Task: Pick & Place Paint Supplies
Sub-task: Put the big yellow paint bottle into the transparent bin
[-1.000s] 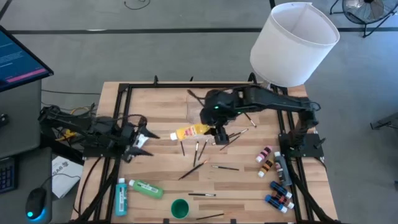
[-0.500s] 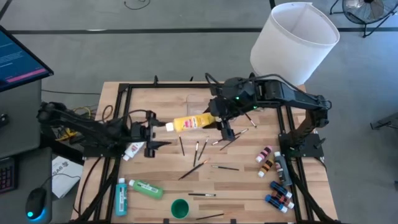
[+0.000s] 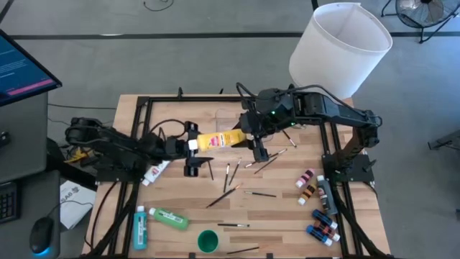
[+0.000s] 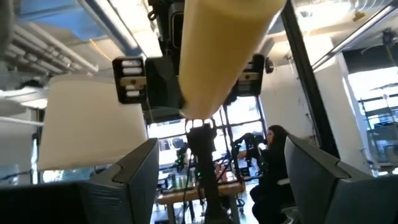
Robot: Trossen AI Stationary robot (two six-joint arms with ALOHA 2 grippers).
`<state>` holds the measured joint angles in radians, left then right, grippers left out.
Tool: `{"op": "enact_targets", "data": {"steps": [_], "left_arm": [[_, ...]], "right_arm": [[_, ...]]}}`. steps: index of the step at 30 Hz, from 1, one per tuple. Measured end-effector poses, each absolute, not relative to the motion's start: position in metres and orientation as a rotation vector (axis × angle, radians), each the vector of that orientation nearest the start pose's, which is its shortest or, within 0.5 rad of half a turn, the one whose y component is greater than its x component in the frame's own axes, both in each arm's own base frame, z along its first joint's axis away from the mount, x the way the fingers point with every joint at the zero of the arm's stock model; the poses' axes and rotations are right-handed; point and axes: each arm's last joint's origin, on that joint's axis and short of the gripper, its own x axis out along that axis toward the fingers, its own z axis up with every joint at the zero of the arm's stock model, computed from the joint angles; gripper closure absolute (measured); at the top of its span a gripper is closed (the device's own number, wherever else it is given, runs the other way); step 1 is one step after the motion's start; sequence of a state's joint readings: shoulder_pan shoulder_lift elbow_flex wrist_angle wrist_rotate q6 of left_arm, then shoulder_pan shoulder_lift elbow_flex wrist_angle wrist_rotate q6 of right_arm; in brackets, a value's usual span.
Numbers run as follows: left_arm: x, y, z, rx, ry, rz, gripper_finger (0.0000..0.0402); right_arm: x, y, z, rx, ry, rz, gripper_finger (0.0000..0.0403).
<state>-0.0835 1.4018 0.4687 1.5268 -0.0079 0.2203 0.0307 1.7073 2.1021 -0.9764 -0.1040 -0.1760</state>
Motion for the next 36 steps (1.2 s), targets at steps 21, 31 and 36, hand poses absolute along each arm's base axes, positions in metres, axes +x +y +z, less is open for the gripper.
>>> {"op": "enact_targets", "data": {"steps": [21, 31, 36], "left_arm": [[0.254, -0.023, 0.301, 0.193, -0.772, -0.037, 0.0161], [0.256, -0.023, 0.305, 0.186, -0.778, -0.022, 0.0161], [0.256, -0.023, 0.305, 0.179, -0.776, -0.005, 0.0161]], "right_arm": [[0.341, 0.012, 0.463, -0.164, 0.550, 0.145, 0.0216], [0.341, 0.012, 0.463, -0.172, 0.552, 0.132, 0.0218], [0.341, 0.012, 0.463, -0.175, 0.554, 0.123, 0.0214]]}}
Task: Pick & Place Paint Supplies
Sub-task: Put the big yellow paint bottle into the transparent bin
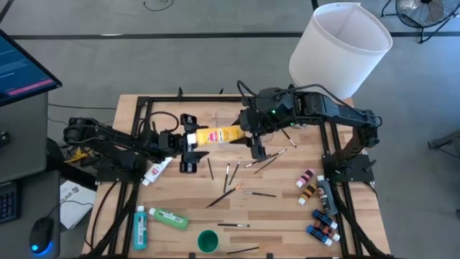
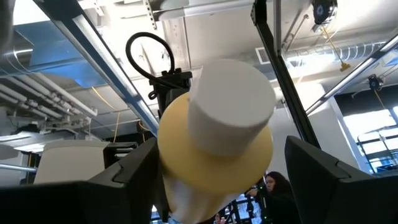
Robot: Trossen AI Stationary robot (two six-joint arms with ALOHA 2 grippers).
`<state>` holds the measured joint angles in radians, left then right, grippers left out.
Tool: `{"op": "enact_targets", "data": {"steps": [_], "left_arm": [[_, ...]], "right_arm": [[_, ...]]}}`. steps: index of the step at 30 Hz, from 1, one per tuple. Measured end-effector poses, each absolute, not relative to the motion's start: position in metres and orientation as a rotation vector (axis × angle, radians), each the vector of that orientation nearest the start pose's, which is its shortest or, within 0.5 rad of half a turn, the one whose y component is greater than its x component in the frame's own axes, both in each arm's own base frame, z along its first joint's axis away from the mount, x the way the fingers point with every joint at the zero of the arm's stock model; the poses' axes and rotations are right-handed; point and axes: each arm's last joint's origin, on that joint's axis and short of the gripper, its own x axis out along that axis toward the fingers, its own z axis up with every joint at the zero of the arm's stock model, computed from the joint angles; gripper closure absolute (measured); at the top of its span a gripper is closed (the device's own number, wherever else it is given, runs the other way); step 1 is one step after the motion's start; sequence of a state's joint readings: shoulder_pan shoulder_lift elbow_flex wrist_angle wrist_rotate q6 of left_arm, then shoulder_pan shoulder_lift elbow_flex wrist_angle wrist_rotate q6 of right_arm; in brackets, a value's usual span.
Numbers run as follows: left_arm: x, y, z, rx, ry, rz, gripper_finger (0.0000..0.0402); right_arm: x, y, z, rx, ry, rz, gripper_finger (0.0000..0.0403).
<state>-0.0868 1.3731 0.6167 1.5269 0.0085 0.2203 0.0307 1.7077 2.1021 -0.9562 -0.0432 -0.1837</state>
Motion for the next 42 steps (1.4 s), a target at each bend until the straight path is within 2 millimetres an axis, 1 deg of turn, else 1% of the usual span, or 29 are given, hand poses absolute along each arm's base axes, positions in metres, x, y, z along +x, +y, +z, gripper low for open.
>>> {"op": "enact_targets", "data": {"steps": [3, 8, 13, 15, 18, 23, 29, 31, 34, 38, 40, 42], "left_arm": [[0.256, -0.022, 0.305, 0.178, -0.777, -0.003, 0.0161], [0.256, -0.022, 0.309, 0.175, -0.791, -0.002, 0.0161], [0.258, -0.023, 0.316, 0.147, -0.808, -0.010, 0.0161], [0.260, -0.023, 0.316, 0.136, -0.792, -0.016, 0.0161], [0.262, -0.022, 0.313, 0.131, -0.747, -0.006, 0.0161], [0.264, -0.023, 0.311, 0.129, -0.724, 0.002, 0.0161], [0.262, -0.024, 0.313, 0.127, -0.731, 0.000, 0.0161], [0.261, -0.024, 0.313, 0.127, -0.726, 0.001, 0.0161], [0.261, -0.024, 0.313, 0.125, -0.730, 0.001, 0.0161], [0.261, -0.024, 0.313, 0.123, -0.728, 0.003, 0.0179], [0.261, -0.024, 0.313, 0.122, -0.728, 0.005, 0.0195], [0.261, -0.023, 0.313, 0.111, -0.727, 0.013, 0.0217]], "right_arm": [[0.341, 0.011, 0.463, -0.178, 0.554, 0.122, 0.0228], [0.341, 0.011, 0.463, -0.184, 0.553, 0.124, 0.0228], [0.341, 0.009, 0.463, -0.183, 0.555, 0.118, 0.0209], [0.341, 0.009, 0.463, -0.183, 0.555, 0.117, 0.0211], [0.341, 0.009, 0.463, -0.183, 0.557, 0.117, 0.0227], [0.341, 0.009, 0.462, -0.183, 0.562, 0.117, 0.0229], [0.340, 0.009, 0.462, -0.188, 0.567, 0.096, 0.0207], [0.340, 0.009, 0.462, -0.188, 0.570, 0.094, 0.0211], [0.340, 0.009, 0.461, -0.189, 0.575, 0.093, 0.0228], [0.340, 0.009, 0.461, -0.190, 0.580, 0.094, 0.0229], [0.340, 0.009, 0.461, -0.190, 0.581, 0.094, 0.0227], [0.340, 0.009, 0.461, -0.190, 0.581, 0.095, 0.0216]]}}
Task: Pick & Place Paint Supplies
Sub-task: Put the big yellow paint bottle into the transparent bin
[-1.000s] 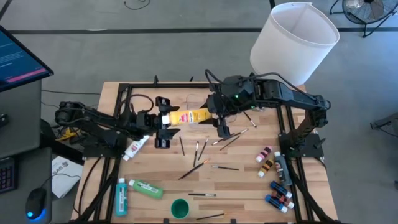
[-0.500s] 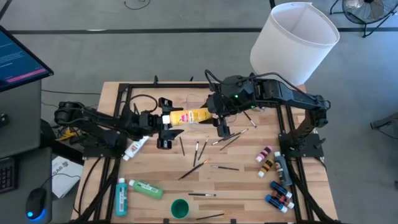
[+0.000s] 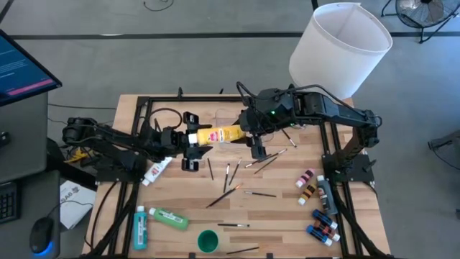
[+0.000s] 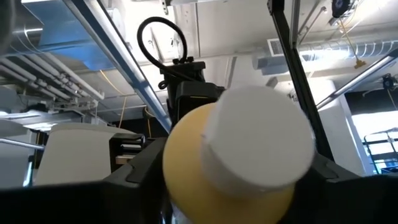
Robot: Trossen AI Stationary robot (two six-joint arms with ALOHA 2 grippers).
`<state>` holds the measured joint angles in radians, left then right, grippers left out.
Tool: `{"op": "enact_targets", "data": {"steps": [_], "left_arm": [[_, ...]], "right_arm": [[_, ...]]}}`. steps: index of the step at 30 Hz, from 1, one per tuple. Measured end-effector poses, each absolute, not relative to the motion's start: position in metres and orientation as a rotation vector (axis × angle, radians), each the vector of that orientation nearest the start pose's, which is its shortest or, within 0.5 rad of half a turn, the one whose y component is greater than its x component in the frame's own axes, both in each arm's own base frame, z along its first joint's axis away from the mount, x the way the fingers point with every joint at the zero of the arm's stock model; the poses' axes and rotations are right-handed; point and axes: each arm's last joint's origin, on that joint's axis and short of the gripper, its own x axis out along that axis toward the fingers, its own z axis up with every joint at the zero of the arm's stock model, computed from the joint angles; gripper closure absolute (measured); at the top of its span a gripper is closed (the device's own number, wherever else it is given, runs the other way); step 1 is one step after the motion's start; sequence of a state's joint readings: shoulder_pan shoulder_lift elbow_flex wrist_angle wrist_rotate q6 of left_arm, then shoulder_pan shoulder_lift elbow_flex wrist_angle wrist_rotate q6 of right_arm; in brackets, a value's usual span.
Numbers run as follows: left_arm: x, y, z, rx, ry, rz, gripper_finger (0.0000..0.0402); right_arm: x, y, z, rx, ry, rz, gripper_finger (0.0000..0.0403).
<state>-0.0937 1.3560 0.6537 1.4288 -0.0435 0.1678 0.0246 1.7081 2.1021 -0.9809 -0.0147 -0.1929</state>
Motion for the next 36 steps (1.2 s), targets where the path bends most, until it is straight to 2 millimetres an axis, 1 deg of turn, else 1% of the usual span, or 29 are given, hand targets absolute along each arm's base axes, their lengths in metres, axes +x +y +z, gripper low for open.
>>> {"op": "enact_targets", "data": {"steps": [2, 4, 8, 11, 13, 17, 19, 24, 27, 30, 33, 36], "left_arm": [[0.261, -0.023, 0.313, 0.099, -0.726, 0.020, 0.0241], [0.261, -0.023, 0.313, 0.099, -0.726, 0.019, 0.0261], [0.261, -0.023, 0.313, 0.097, -0.721, 0.018, 0.0261], [0.262, -0.023, 0.312, 0.089, -0.705, 0.027, 0.0261], [0.262, -0.023, 0.312, 0.085, -0.683, 0.040, 0.0261], [0.262, -0.022, 0.310, 0.076, -0.598, 0.057, 0.0262], [0.261, -0.021, 0.309, 0.078, -0.560, 0.060, 0.0262], [0.252, -0.020, 0.320, 0.070, -0.554, 0.082, 0.0262], [0.252, -0.019, 0.315, 0.065, -0.455, 0.095, 0.0263], [0.250, -0.018, 0.312, 0.069, -0.387, 0.117, 0.0263], [0.253, -0.016, 0.306, 0.080, -0.305, 0.139, 0.0265], [0.255, -0.011, 0.298, 0.089, -0.224, 0.151, 0.0267]], "right_arm": [[0.340, 0.009, 0.461, -0.185, 0.582, 0.089, 0.0207], [0.340, 0.008, 0.461, -0.186, 0.582, 0.083, 0.0206], [0.340, 0.008, 0.461, -0.183, 0.583, 0.078, 0.0224], [0.340, 0.008, 0.461, -0.179, 0.586, 0.077, 0.0224], [0.339, 0.008, 0.460, -0.180, 0.600, 0.079, 0.0208], [0.337, 0.008, 0.459, -0.168, 0.619, 0.069, 0.0159], [0.334, 0.008, 0.459, -0.168, 0.638, 0.069, 0.0145], [0.332, 0.008, 0.455, -0.158, 0.681, 0.071, 0.0137], [0.331, 0.009, 0.454, -0.156, 0.695, 0.074, 0.0136], [0.321, 0.008, 0.459, -0.128, 0.697, 0.063, 0.0136], [0.303, 0.009, 0.471, -0.094, 0.668, 0.045, 0.0136], [0.286, 0.022, 0.482, -0.129, 0.617, 0.031, 0.0135]]}}
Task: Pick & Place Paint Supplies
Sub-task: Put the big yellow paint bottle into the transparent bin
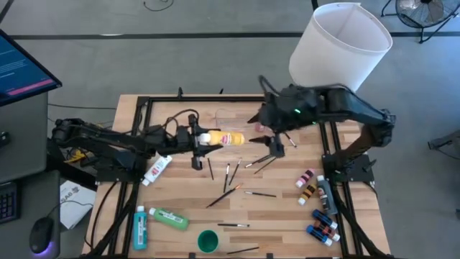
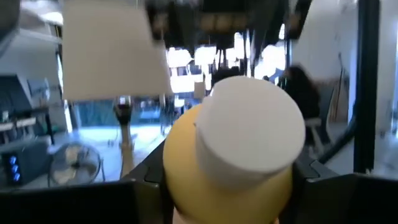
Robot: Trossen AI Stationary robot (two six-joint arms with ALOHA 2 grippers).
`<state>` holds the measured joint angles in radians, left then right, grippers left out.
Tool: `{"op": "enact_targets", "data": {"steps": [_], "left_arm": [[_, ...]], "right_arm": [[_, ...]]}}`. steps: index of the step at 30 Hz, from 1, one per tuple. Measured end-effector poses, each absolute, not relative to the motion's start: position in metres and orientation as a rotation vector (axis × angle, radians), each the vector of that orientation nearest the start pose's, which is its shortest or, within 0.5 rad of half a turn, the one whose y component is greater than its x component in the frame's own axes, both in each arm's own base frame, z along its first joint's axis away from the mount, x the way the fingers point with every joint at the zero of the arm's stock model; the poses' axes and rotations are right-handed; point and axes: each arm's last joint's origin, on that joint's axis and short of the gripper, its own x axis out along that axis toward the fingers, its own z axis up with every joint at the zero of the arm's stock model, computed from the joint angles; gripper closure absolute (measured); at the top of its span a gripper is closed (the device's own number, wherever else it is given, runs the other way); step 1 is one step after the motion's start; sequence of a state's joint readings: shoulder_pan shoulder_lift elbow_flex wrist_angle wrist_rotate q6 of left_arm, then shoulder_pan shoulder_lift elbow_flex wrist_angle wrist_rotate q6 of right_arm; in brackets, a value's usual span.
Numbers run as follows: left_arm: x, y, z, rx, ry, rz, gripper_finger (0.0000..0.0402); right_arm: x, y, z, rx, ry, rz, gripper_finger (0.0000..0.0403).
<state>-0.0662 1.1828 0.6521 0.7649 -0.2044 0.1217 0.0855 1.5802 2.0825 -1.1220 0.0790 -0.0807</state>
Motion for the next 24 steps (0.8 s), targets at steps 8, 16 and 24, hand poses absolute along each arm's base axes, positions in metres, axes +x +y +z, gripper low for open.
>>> {"op": "enact_targets", "data": {"steps": [8, 16, 24], "left_arm": [[0.258, 0.009, 0.296, 0.049, -0.185, 0.134, 0.0270], [0.296, 0.021, 0.298, 0.022, -0.120, 0.118, 0.0270], [0.370, 0.038, 0.284, 0.022, -0.037, 0.183, 0.0270]], "right_arm": [[0.239, 0.066, 0.448, -0.218, 0.339, 0.102, 0.0135], [0.192, 0.051, 0.379, -0.143, 0.139, 0.082, 0.0135], [0.159, 0.040, 0.353, -0.116, 0.022, 0.068, 0.0135]]}}
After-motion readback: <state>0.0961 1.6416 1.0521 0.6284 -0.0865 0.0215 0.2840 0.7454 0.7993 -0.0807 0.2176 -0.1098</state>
